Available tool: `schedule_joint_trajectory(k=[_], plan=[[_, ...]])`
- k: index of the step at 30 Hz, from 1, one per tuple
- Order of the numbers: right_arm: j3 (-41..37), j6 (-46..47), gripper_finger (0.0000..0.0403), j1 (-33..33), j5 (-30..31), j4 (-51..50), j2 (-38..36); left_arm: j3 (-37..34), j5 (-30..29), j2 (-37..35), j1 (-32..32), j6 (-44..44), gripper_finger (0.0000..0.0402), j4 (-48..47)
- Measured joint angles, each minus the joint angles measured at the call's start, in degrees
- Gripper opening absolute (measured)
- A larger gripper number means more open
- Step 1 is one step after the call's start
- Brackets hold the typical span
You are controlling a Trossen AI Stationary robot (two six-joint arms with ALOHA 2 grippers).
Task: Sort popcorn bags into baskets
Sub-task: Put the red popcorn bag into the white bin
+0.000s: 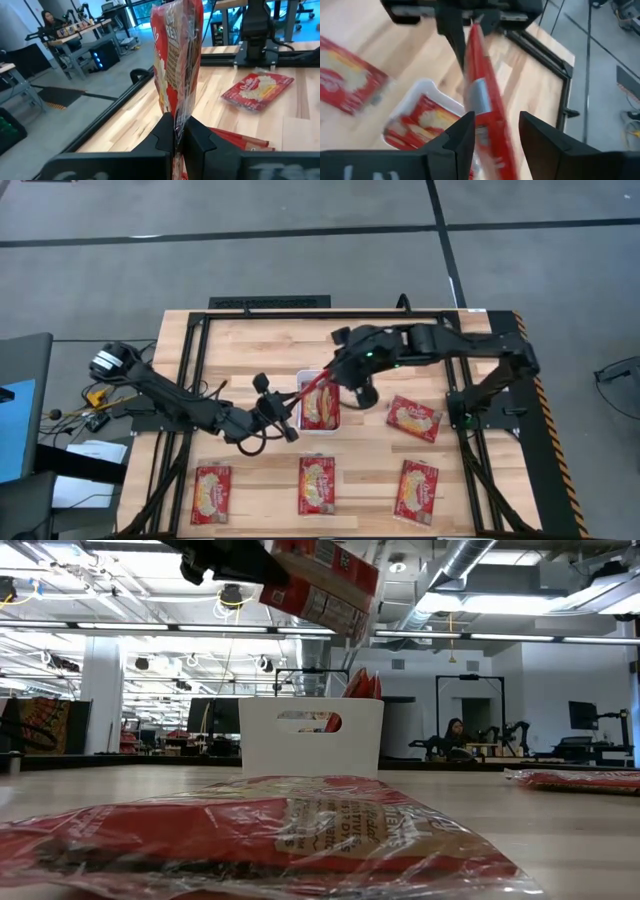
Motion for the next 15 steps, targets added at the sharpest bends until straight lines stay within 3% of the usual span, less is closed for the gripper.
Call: schedule_joint_trajectory(k=[10, 15], plan=[[6.73, -3.17, 0.0168, 0.85, 0.64, -6.82, 8.05, -0.02, -0.63, 0.75, 0.0, 0.02, 0.0003, 0.05], [6.81, -7.83, 0.0115, 1.35, 3.14, -7.0, 8.36, -0.02, -0.62, 0.72, 0.0, 0.02, 0.0003, -0.22]])
